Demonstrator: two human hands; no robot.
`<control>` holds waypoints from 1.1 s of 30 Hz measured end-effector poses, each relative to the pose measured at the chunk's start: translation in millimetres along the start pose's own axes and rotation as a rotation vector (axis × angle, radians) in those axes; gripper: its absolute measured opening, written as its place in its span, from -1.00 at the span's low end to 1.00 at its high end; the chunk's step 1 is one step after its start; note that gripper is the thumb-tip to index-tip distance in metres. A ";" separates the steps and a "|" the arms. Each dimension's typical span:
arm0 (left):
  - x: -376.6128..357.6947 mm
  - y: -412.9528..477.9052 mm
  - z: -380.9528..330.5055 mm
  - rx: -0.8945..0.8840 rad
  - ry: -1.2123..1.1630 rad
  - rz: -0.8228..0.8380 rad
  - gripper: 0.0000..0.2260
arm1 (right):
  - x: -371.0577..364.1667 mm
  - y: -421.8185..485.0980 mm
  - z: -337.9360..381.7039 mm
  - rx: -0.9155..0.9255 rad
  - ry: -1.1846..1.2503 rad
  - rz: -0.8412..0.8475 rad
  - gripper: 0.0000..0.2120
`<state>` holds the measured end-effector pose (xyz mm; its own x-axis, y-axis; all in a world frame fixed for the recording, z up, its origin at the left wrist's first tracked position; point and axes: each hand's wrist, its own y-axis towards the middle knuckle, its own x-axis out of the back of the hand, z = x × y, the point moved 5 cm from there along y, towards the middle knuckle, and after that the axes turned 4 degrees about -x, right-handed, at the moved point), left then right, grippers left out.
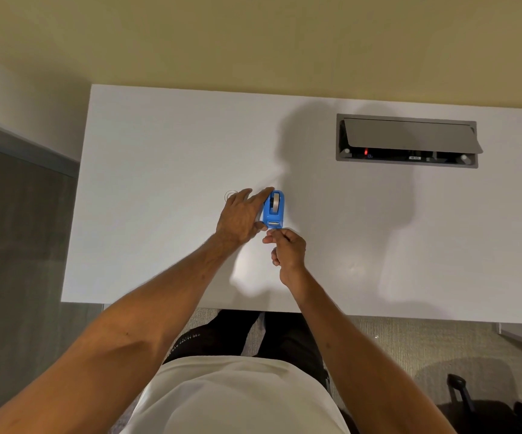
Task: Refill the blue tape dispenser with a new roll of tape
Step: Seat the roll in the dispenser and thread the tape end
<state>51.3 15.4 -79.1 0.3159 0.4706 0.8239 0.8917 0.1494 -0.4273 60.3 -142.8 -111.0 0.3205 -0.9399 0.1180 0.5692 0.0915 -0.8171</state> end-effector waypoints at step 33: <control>8.3 -27.8 -14.8 0.071 -0.142 -0.049 -0.20 | 12.4 -5.8 22.5 -0.189 -0.196 0.217 -0.67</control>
<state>34.0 2.3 -54.9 0.2192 0.5785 0.7856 0.8783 0.2337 -0.4172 78.0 -147.6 -92.1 0.5685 -0.8224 0.0208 0.3270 0.2028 -0.9230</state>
